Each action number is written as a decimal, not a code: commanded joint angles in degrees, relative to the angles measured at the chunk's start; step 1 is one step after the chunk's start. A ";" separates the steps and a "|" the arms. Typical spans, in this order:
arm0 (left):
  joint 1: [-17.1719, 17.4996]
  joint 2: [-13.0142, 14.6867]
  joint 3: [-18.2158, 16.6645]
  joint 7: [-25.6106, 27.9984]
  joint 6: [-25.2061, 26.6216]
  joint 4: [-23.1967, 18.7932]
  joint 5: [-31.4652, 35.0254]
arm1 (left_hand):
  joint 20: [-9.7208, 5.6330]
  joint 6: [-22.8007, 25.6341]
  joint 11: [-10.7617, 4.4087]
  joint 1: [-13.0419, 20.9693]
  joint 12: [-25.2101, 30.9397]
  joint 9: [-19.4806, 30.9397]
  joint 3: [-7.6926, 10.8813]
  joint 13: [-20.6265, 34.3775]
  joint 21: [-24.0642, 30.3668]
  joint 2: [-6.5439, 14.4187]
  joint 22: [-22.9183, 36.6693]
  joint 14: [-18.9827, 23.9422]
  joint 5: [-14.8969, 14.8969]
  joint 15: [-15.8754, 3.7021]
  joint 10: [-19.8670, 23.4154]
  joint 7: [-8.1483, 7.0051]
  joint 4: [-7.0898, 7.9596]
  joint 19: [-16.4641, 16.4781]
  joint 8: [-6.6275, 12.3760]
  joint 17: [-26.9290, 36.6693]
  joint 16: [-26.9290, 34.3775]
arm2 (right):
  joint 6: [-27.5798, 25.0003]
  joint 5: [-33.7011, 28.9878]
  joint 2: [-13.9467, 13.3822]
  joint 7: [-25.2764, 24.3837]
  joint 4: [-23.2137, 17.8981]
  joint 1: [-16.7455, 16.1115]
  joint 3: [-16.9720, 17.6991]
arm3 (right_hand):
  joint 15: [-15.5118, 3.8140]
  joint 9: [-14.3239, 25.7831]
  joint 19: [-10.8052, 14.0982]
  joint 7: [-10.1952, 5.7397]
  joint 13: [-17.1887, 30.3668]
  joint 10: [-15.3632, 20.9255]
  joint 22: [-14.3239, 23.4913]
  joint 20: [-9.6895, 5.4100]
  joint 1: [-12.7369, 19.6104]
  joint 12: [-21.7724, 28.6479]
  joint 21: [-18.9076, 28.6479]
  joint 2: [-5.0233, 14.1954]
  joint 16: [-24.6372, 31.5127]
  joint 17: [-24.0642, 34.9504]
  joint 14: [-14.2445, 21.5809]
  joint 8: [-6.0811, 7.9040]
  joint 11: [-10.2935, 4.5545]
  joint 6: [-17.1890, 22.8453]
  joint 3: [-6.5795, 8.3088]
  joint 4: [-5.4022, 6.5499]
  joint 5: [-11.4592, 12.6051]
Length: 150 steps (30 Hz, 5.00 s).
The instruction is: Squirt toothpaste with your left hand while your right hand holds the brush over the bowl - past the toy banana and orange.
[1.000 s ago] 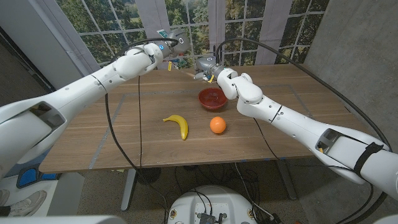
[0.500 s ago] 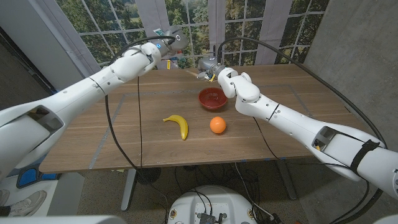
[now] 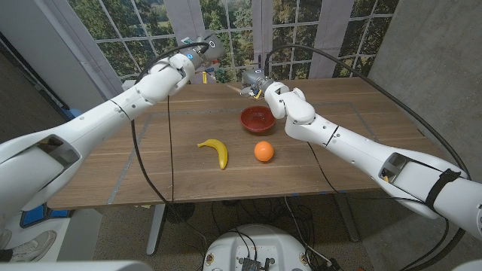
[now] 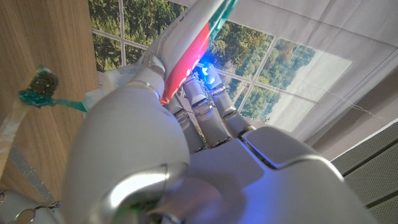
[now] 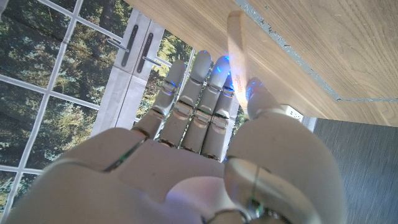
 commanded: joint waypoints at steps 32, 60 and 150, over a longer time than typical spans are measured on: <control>4.61 -0.56 -4.59 -4.91 10.28 -4.23 -17.09 | -5.49 0.26 0.18 1.23 0.27 -0.02 1.02 -0.37 0.56 1.15 -0.16 -0.02 0.46 -4.29 -0.09 0.90 -0.27 0.23 -0.40 0.15 0.24 | -2.91 -2.10 -1.63 -3.83 -6.41 -3.82 1.91 | -5.26 0.03 0.00 -0.56 0.08 2.68 0.08 -4.17 1.28 -0.35 0.51 1.21 0.12 0.14 0.54 -0.18 -2.19 1.56 3.87 1.15 0.21; 8.70 -6.82 -13.68 -2.70 21.26 -4.45 -47.34 | -4.79 -1.95 0.35 1.21 0.65 -0.04 1.68 -0.11 0.81 1.54 -0.19 0.18 0.72 -4.27 -0.51 2.98 -0.31 0.69 -1.85 0.18 0.41 | -2.94 -1.25 -0.69 -3.61 -4.90 -3.21 1.89 | -5.24 0.01 -0.02 -0.64 0.35 2.48 0.06 -4.16 1.11 -0.48 0.56 1.21 -0.05 0.05 0.41 -0.31 -2.35 1.65 3.94 1.23 0.17; 14.75 1.82 -27.75 -2.84 20.99 -0.55 -127.34 | -4.64 -10.25 4.33 -14.84 -0.80 -2.40 4.16 -8.20 -2.72 -3.06 -0.79 -1.78 0.49 -3.06 -13.10 10.04 1.52 5.33 -13.09 -3.19 -3.78 | -7.43 -3.11 -1.03 -4.00 -5.48 -4.27 2.12 | -5.20 0.23 -0.05 -0.61 0.30 2.84 0.05 -4.16 0.95 -1.14 0.77 1.07 -0.10 0.11 0.45 -0.65 -2.17 1.88 4.08 1.12 0.24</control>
